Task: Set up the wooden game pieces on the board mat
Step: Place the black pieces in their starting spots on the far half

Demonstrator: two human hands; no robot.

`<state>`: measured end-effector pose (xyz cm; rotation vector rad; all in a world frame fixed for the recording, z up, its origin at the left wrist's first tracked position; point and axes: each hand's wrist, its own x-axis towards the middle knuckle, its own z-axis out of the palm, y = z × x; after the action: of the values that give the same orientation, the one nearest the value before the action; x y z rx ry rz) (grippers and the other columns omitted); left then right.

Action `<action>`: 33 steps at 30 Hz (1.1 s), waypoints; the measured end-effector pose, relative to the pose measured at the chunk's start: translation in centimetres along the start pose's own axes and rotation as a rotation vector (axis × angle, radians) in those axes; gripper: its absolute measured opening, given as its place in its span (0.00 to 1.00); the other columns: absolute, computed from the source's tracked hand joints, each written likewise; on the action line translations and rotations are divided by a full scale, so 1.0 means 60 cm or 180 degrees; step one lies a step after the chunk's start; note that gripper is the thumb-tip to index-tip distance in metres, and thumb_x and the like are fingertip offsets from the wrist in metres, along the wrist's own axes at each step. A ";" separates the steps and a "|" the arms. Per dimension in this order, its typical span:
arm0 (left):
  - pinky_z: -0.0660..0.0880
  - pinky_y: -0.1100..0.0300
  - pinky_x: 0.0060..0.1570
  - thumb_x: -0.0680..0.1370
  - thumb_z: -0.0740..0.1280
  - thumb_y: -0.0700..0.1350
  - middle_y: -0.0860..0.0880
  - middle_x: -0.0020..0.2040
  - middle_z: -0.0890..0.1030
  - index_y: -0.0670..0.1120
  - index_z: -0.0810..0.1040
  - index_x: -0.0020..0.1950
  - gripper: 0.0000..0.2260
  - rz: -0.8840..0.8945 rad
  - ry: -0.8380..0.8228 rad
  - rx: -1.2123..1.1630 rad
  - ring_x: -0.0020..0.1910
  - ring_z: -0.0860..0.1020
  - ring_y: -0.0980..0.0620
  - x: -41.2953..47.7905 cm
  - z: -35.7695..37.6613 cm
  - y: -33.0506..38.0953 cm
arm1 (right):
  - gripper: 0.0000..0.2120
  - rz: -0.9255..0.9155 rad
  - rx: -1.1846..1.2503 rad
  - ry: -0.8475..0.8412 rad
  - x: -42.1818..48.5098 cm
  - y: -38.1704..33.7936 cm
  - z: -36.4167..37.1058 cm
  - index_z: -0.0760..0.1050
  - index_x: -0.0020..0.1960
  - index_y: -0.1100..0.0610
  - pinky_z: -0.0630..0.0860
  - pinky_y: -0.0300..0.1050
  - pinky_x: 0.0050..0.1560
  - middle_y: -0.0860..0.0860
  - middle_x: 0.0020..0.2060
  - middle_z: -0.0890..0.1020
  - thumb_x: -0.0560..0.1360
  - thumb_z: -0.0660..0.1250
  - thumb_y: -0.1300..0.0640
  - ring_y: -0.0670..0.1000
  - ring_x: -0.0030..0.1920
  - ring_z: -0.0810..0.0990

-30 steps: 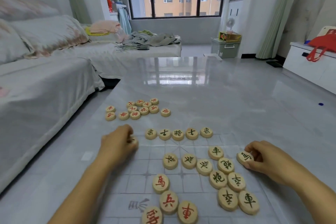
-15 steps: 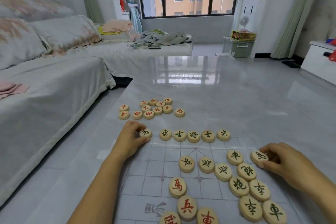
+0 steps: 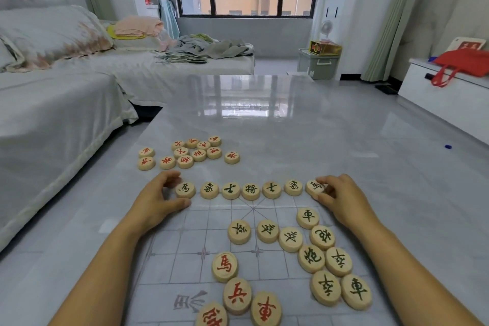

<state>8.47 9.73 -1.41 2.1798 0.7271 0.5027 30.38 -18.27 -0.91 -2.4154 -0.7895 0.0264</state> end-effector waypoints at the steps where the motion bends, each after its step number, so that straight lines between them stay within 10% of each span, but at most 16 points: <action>1: 0.66 0.61 0.57 0.68 0.75 0.41 0.49 0.57 0.74 0.45 0.71 0.62 0.25 -0.0005 0.0090 0.0101 0.56 0.71 0.52 0.002 0.003 -0.001 | 0.19 -0.0014 0.0075 0.0047 -0.002 0.002 0.002 0.73 0.64 0.56 0.65 0.39 0.46 0.50 0.46 0.69 0.74 0.67 0.54 0.48 0.44 0.70; 11: 0.66 0.65 0.48 0.69 0.73 0.42 0.48 0.53 0.75 0.47 0.78 0.51 0.12 0.0122 0.0155 0.0239 0.52 0.72 0.52 0.001 0.000 0.003 | 0.25 -0.0063 0.0114 -0.0066 -0.001 0.012 0.002 0.65 0.70 0.55 0.64 0.40 0.47 0.51 0.48 0.69 0.75 0.66 0.53 0.48 0.47 0.70; 33: 0.70 0.56 0.54 0.68 0.75 0.45 0.49 0.53 0.74 0.46 0.77 0.56 0.18 0.0074 0.0283 0.0438 0.56 0.71 0.48 0.005 0.005 -0.003 | 0.22 -0.0029 0.0178 0.0040 0.001 0.009 0.007 0.71 0.65 0.58 0.65 0.40 0.46 0.52 0.48 0.71 0.73 0.68 0.53 0.49 0.45 0.71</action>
<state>8.82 9.84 -1.71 2.3079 0.8058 0.5798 30.62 -18.37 -1.51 -2.3569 -0.7839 0.0294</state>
